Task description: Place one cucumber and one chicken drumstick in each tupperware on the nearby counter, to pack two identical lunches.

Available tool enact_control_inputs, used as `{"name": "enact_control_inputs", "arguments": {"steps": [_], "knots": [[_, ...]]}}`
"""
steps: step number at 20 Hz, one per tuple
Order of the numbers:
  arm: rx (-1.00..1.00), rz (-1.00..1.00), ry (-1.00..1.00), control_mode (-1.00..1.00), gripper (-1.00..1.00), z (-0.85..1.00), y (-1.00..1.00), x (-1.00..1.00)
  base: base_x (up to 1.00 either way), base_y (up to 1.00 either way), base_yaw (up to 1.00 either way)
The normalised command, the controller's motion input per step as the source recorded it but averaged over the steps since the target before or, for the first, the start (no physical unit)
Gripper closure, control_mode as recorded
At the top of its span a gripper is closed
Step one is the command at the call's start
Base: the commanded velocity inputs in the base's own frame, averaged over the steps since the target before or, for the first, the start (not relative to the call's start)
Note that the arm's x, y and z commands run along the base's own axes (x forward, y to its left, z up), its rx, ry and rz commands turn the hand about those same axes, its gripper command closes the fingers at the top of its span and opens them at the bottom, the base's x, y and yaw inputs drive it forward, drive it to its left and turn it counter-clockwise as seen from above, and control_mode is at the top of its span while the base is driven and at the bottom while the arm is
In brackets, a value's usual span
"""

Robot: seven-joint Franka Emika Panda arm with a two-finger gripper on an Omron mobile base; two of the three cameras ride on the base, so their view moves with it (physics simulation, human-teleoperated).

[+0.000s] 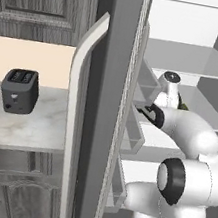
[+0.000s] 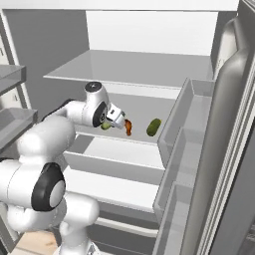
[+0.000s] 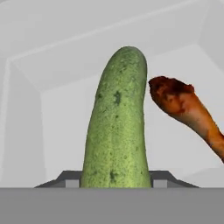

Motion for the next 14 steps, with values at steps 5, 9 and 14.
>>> {"name": "enact_control_inputs", "arguments": {"steps": [5, 9, 14], "knots": [[0.04, -0.28, 0.00, -1.00, 1.00, 0.68, -0.30, -1.00, 0.00, 0.00, 0.00], [0.08, -0.22, 0.00, -1.00, 1.00, 0.56, -0.43, -1.00, 0.00, 0.00, 0.00], [0.09, -0.09, -0.03, -1.00, 1.00, 0.02, -0.56, -1.00, 0.00, 0.00, 0.00]]}}
